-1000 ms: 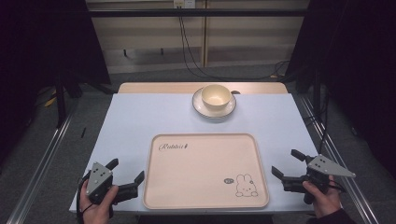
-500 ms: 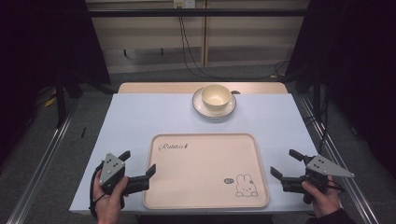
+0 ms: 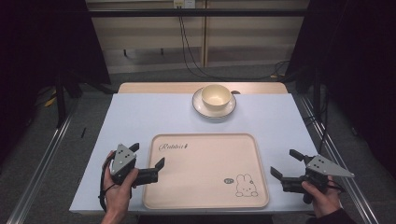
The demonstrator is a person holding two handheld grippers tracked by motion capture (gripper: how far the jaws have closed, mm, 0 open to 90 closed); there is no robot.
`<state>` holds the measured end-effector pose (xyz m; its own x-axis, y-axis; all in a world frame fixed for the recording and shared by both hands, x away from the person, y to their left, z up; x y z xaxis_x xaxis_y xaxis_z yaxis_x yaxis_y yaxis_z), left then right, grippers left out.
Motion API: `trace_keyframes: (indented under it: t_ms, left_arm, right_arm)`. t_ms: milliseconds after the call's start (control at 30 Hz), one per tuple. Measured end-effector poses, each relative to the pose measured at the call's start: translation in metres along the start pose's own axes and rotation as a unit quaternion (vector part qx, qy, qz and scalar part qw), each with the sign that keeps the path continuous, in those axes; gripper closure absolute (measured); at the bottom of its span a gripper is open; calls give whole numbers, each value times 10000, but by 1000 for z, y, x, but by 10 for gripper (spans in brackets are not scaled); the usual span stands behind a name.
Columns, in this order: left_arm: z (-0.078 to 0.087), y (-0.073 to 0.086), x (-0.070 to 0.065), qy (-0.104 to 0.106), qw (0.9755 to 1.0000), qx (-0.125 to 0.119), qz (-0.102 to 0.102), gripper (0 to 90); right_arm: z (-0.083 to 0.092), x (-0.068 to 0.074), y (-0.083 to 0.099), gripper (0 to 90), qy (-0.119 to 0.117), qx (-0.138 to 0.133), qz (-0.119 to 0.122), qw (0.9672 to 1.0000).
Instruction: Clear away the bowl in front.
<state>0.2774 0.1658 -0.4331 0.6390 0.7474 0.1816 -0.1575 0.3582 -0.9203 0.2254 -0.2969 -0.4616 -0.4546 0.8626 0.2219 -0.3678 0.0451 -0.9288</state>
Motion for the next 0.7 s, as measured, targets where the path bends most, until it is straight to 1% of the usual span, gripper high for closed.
trace_keyframes:
  t_ms: [33, 200, 233, 267, 300, 333, 367, 467, 500, 533, 600, 700]
  left_arm:
    - [-2, -3, 0, 46, 10000, -31, 63, 12]
    - [-8, -8, 1, 65, 9999, -57, 96, 15]
    - [-11, -11, 1, 90, 9998, -96, 128, 15]
    - [-11, -11, 1, 90, 9998, -96, 128, 16]
    - [-14, -13, 2, 160, 9998, -76, 125, 16]
    - [-14, -13, 2, 160, 9998, -76, 125, 13]
    - [-17, -15, 2, 194, 9997, -89, 87, 13]
    - [-21, -16, 4, 156, 9998, -87, 68, 15]
    - [-25, -19, 7, 125, 9998, -100, 93, 16]
    - [-25, -19, 7, 125, 9998, -100, 93, 16]
    - [-29, -21, 8, 138, 9998, -95, 79, 16]
    - [-38, -26, 9, 230, 9997, -92, 18, 11]
  right_arm:
    - [0, 0, 0, 33, 13, -13, 6, 10000]
    - [0, 0, 0, 33, 11, -23, 7, 10000]
    - [0, 0, 0, 33, 10, -23, 8, 10000]
    - [0, 0, 0, 33, 8, -25, 9, 10000]
    - [0, 0, 0, 33, 6, -24, 9, 10000]
    - [0, 0, 0, 33, 6, -24, 9, 10000]
    - [0, 0, 0, 33, 12, -27, 2, 10000]
    - [0, 0, 0, 33, 11, -30, 0, 10000]
    - [0, 0, 0, 33, 4, -27, 4, 10000]
    - [0, 0, 0, 33, 4, -27, 4, 10000]
    - [0, 0, 0, 33, 4, -25, -3, 10000]
    - [0, -1, 0, 28, 23, -34, -1, 10000]
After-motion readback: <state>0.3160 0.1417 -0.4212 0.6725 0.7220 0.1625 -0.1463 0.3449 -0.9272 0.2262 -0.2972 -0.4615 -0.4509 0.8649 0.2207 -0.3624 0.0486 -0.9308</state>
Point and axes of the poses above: each handheld gripper's, and its own axes: z roughly backward along the jaws, y roughly out of its underside, x roughly to its left, the point moved 4 cm from there along -z, roughly forward along the jaws, and after that the axes turned 12 degrees about -z, right-handed, at the moved point
